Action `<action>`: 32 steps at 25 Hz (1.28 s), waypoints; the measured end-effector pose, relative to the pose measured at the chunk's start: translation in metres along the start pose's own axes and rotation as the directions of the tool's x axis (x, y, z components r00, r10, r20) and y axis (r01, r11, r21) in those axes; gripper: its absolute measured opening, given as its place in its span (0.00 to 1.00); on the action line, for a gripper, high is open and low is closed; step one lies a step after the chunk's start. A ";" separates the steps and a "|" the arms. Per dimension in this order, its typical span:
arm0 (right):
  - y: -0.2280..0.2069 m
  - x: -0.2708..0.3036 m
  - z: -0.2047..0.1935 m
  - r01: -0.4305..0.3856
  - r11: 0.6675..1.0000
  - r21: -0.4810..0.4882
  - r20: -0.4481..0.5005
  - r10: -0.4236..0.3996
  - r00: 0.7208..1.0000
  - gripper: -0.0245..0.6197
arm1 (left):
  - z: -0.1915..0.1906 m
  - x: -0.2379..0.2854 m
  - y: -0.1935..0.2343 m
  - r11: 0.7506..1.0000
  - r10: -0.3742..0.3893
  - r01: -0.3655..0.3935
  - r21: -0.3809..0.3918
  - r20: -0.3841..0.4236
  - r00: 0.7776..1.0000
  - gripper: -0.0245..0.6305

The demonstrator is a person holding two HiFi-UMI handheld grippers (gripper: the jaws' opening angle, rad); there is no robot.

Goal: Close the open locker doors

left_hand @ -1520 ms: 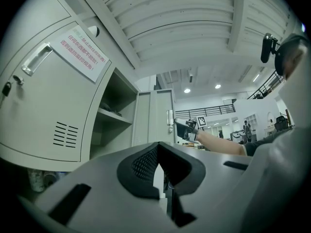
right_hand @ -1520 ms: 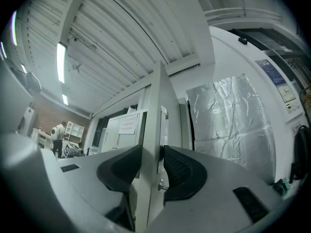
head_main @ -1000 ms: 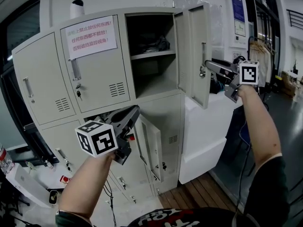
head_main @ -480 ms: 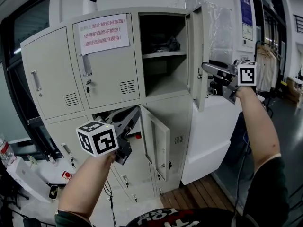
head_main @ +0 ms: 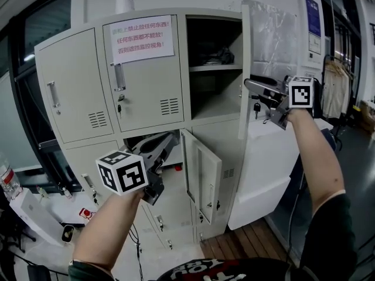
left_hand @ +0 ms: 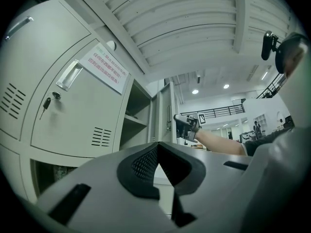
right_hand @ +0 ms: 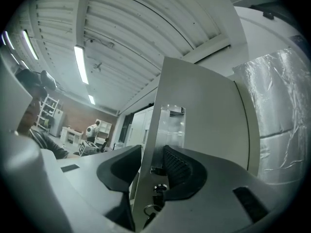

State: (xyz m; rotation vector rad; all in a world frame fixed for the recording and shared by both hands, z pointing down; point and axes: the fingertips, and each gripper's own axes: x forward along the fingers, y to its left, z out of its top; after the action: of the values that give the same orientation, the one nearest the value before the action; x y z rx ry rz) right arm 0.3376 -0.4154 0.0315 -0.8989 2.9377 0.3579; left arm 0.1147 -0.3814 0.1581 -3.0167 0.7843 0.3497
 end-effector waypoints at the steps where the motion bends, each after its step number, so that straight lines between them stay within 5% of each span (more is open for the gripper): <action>1: 0.000 0.004 -0.001 -0.005 1.000 0.002 0.001 0.005 1.000 0.30 | 0.000 -0.002 0.002 1.000 0.004 -0.004 0.000 0.000 1.000 0.05; 32: -0.015 0.104 -0.016 -0.090 0.991 0.095 0.092 0.081 0.992 0.30 | 0.001 -0.046 0.056 0.996 0.088 -0.088 -0.008 0.005 0.996 0.05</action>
State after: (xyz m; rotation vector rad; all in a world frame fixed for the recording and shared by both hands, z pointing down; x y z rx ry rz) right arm 0.2602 -0.4883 0.0324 -0.7276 2.8903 0.2467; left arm 0.0482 -0.4082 0.1698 -2.9938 0.9190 0.3630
